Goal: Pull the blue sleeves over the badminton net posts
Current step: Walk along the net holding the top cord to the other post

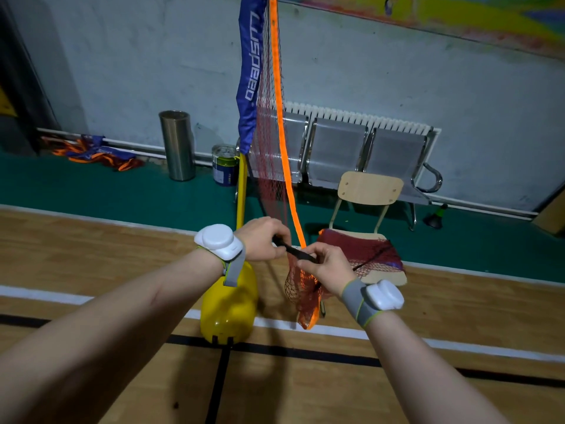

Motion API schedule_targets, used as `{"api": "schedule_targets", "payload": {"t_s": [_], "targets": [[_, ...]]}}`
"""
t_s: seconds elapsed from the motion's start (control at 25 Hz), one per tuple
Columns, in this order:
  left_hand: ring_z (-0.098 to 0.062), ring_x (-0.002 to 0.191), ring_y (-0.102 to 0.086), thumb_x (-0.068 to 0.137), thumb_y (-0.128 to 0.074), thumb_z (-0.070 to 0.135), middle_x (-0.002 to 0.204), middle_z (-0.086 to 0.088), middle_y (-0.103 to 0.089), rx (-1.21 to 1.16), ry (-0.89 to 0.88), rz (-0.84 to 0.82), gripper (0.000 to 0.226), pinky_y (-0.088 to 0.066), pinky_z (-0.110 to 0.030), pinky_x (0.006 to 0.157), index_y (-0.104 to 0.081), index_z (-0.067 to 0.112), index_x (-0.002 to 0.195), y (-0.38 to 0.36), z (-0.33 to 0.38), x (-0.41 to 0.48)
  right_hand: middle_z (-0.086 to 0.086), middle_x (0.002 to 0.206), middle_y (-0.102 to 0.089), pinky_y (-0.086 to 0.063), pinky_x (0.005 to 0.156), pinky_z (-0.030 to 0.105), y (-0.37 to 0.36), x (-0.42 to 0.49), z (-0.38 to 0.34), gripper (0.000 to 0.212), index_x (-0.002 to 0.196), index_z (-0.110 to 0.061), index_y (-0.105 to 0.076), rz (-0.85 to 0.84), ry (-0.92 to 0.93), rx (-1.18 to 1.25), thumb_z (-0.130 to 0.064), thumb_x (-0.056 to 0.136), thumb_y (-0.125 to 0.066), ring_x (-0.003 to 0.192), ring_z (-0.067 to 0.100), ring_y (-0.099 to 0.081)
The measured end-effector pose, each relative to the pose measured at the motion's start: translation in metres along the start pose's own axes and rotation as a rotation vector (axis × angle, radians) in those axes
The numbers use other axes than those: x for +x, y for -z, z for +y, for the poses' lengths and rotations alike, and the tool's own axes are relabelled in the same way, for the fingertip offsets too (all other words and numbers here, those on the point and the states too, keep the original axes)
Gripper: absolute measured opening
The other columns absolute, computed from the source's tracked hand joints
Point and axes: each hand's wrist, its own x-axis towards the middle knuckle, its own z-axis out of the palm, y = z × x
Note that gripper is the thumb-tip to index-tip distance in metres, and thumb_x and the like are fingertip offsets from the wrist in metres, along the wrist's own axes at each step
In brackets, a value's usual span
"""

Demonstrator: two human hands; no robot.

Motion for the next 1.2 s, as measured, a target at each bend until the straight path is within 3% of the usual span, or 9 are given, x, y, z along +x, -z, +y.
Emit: {"api": "schedule_targets", "payload": {"t_s": [0.16, 0.4, 0.56, 0.76, 1.0, 1.2], "targets": [[-0.022, 0.097, -0.053, 0.081, -0.058, 0.015, 0.087, 0.003, -0.055, -0.003, 0.022, 0.061, 0.010, -0.044, -0.035, 0.089, -0.066, 0.014, 0.087, 0.002, 0.000, -0.011, -0.002, 0.068, -0.047, -0.034, 0.059, 0.019, -0.004, -0.006, 0.012, 0.024, 0.066, -0.021, -0.052, -0.025, 0.005, -0.041, -0.010, 0.081, -0.068, 0.062, 0.008, -0.043], [-0.023, 0.094, -0.054, 0.078, -0.058, 0.014, 0.093, -0.005, -0.063, -0.015, 0.099, 0.103, 0.008, -0.046, -0.042, 0.089, -0.065, 0.013, 0.082, 0.002, -0.008, -0.029, -0.001, 0.065, -0.045, -0.038, 0.056, 0.007, -0.012, -0.021, 0.015, 0.013, 0.086, -0.005, -0.056, -0.058, 0.028, 0.129, 0.004, 0.081, -0.064, 0.055, 0.001, -0.044], [-0.025, 0.093, -0.057, 0.078, -0.059, 0.013, 0.093, -0.004, -0.064, -0.040, 0.123, 0.104, 0.008, -0.048, -0.041, 0.088, -0.066, 0.012, 0.083, 0.009, -0.014, -0.034, -0.002, 0.062, -0.040, -0.033, 0.050, 0.008, -0.009, -0.027, 0.013, 0.021, 0.069, -0.016, -0.055, -0.024, -0.039, 0.090, -0.002, 0.081, -0.066, 0.056, 0.008, -0.037], [-0.025, 0.093, -0.058, 0.078, -0.060, 0.012, 0.088, 0.000, -0.059, -0.071, 0.148, 0.107, 0.008, -0.048, -0.039, 0.089, -0.067, 0.014, 0.081, 0.018, -0.031, -0.049, -0.005, 0.054, -0.038, -0.031, 0.051, 0.012, -0.018, -0.041, -0.010, 0.003, 0.086, -0.002, -0.064, -0.011, -0.015, 0.131, -0.001, 0.084, -0.062, 0.042, -0.003, -0.038], [-0.025, 0.107, -0.056, 0.082, -0.059, 0.011, 0.109, -0.005, -0.061, -0.098, 0.123, 0.077, 0.014, -0.044, -0.035, 0.095, -0.068, 0.012, 0.092, 0.018, -0.038, -0.060, -0.003, 0.053, -0.044, -0.031, 0.048, 0.008, -0.038, -0.062, -0.036, 0.013, 0.093, 0.005, -0.069, 0.021, 0.004, 0.216, 0.001, 0.082, -0.064, 0.042, -0.002, -0.037], [-0.015, 0.137, -0.032, 0.082, -0.053, 0.003, 0.149, 0.003, -0.034, -0.054, 0.008, -0.066, 0.055, -0.024, -0.025, 0.111, -0.047, 0.022, 0.133, 0.004, -0.009, -0.066, -0.005, 0.067, -0.059, -0.040, 0.060, 0.006, -0.038, -0.076, -0.032, 0.015, 0.096, 0.000, -0.070, 0.071, -0.010, 0.199, -0.001, 0.081, -0.065, 0.055, -0.008, -0.051]]}}
